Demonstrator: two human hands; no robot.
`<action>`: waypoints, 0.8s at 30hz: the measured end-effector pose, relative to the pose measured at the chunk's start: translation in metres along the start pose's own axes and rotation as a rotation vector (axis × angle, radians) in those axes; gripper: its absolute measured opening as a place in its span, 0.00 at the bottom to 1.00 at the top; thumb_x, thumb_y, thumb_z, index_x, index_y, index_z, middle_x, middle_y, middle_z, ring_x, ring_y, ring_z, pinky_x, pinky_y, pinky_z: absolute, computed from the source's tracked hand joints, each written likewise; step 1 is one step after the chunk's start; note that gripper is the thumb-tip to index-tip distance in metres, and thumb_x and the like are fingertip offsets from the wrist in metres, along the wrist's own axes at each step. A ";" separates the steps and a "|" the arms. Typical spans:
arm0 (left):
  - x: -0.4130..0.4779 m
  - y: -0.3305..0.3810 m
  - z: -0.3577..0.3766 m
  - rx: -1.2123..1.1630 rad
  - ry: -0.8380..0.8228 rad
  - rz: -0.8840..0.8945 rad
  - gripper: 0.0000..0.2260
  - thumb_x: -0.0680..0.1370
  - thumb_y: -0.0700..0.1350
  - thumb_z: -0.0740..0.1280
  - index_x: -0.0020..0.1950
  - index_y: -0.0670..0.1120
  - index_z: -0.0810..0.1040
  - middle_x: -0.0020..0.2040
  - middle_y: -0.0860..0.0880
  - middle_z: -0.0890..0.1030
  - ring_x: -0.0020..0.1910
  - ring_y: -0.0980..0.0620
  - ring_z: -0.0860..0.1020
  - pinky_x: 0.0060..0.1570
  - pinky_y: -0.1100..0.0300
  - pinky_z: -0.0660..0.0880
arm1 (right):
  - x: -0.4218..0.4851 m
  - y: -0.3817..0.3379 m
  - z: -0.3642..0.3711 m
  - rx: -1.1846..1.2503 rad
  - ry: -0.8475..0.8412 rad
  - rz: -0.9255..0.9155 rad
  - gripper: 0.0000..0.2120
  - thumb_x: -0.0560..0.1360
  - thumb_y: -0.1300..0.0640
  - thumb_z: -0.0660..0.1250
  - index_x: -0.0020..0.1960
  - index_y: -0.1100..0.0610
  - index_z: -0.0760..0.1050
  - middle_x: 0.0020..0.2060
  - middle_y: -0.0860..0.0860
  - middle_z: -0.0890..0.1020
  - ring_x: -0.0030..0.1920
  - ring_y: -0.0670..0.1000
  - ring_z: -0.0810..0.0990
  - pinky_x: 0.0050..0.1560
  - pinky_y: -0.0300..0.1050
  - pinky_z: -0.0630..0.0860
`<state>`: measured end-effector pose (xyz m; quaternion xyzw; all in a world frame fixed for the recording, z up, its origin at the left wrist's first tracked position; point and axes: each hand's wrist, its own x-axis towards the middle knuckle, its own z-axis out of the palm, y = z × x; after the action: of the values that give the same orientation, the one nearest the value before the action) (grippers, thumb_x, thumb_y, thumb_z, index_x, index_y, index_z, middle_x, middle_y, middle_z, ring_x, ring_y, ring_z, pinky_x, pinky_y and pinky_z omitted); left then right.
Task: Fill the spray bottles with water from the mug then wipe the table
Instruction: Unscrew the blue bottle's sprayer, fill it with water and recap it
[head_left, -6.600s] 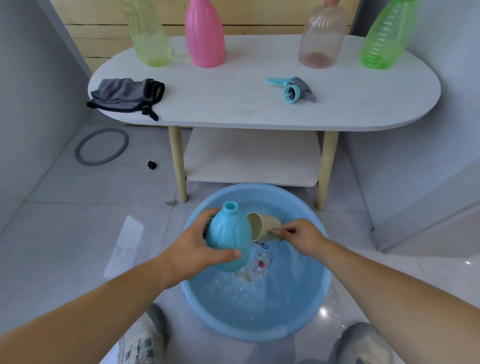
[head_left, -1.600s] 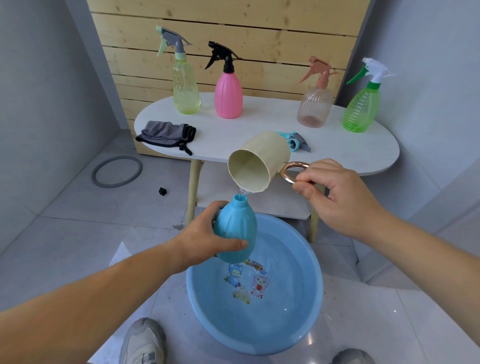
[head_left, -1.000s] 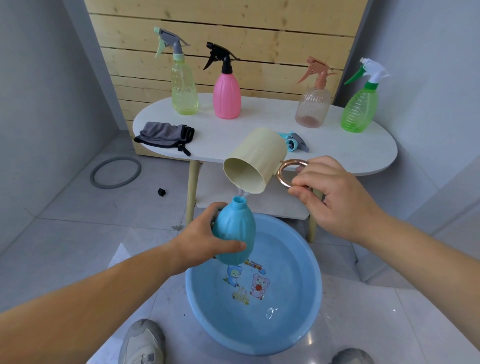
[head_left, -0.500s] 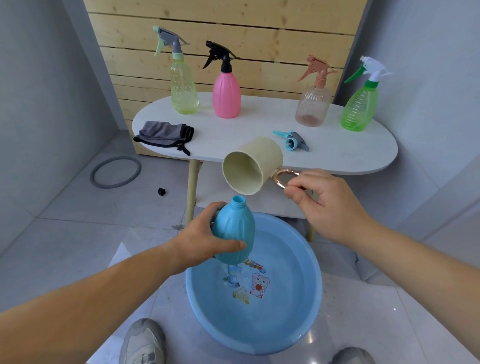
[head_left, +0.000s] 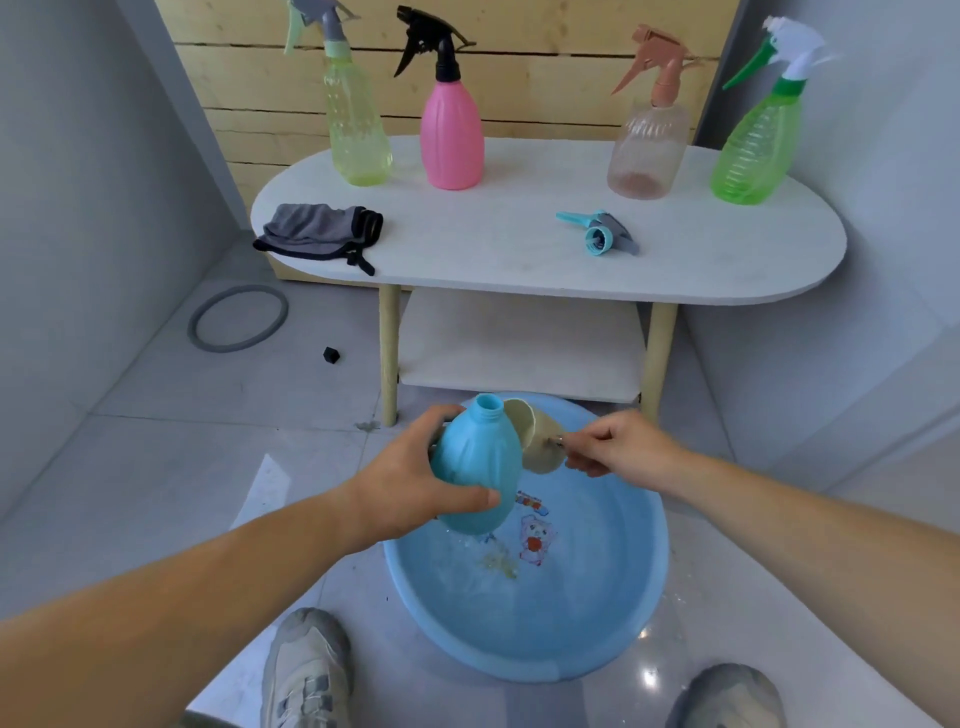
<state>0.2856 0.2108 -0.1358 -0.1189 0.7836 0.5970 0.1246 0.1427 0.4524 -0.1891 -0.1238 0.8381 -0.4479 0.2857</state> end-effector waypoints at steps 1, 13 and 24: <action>0.001 -0.002 0.001 0.008 0.004 0.003 0.36 0.69 0.40 0.83 0.70 0.57 0.70 0.60 0.51 0.80 0.57 0.54 0.82 0.53 0.51 0.84 | 0.008 0.012 0.004 -0.048 0.003 -0.003 0.17 0.74 0.45 0.71 0.39 0.60 0.84 0.38 0.58 0.86 0.38 0.52 0.82 0.49 0.55 0.81; 0.024 -0.033 0.008 0.039 0.044 -0.038 0.33 0.68 0.39 0.83 0.66 0.60 0.73 0.57 0.57 0.82 0.55 0.62 0.81 0.49 0.64 0.82 | 0.064 0.100 0.036 -0.281 -0.034 0.035 0.19 0.79 0.44 0.66 0.37 0.57 0.81 0.29 0.46 0.80 0.30 0.45 0.73 0.31 0.36 0.67; 0.037 -0.047 0.012 -0.001 0.024 -0.069 0.33 0.67 0.38 0.83 0.65 0.59 0.74 0.55 0.58 0.82 0.56 0.57 0.82 0.54 0.55 0.83 | 0.076 0.113 0.034 -0.405 -0.109 0.068 0.17 0.81 0.52 0.61 0.33 0.47 0.72 0.40 0.54 0.82 0.39 0.51 0.75 0.34 0.37 0.67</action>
<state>0.2673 0.2089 -0.1941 -0.1530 0.7802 0.5912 0.1356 0.1070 0.4583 -0.3250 -0.1743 0.8981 -0.2529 0.3148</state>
